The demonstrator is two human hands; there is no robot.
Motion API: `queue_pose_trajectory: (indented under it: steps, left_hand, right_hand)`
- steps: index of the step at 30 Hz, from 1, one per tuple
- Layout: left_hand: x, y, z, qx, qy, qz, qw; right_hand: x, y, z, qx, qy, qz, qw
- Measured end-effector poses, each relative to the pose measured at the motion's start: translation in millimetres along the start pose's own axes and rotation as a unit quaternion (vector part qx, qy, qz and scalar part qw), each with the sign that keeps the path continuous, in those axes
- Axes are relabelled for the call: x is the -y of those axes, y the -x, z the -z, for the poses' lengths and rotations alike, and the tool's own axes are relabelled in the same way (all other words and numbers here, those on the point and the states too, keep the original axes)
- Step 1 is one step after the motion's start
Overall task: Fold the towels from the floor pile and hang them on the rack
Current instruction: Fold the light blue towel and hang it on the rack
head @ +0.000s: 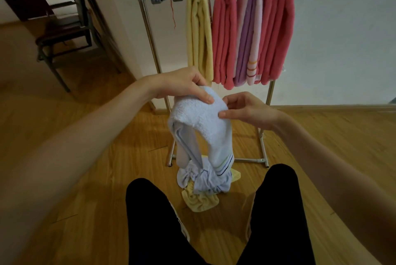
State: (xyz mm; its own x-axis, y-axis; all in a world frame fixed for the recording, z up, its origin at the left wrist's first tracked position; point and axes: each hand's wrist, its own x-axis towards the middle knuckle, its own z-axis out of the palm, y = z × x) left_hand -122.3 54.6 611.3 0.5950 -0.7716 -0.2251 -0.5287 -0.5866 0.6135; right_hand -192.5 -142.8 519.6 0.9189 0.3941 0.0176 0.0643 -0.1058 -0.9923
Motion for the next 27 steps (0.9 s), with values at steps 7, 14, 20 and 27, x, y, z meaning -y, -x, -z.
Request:
queue_pose_trajectory:
  steps: [7,14,20,27]
  left_hand:
    - [34.8,8.3,8.7,-0.114,0.014,0.035,0.993]
    - [37.2,23.2,34.0,-0.057,0.04,-0.048,0.996]
    - [49.0,15.0,77.7,-0.037,-0.129,-0.002,0.991]
    - [66.7,-5.3,134.8,-0.125,-0.28,0.035,0.951]
  right_hand:
    - [22.1,0.1,36.5,-0.012,0.071,0.004,0.997]
    - [37.7,-25.0,58.5,-0.057,0.138,0.03,0.988]
    - [77.1,-59.5,55.1,0.002,0.316,0.054,0.947]
    - [119.1,-135.4,42.6,0.016,0.516,0.033,0.856]
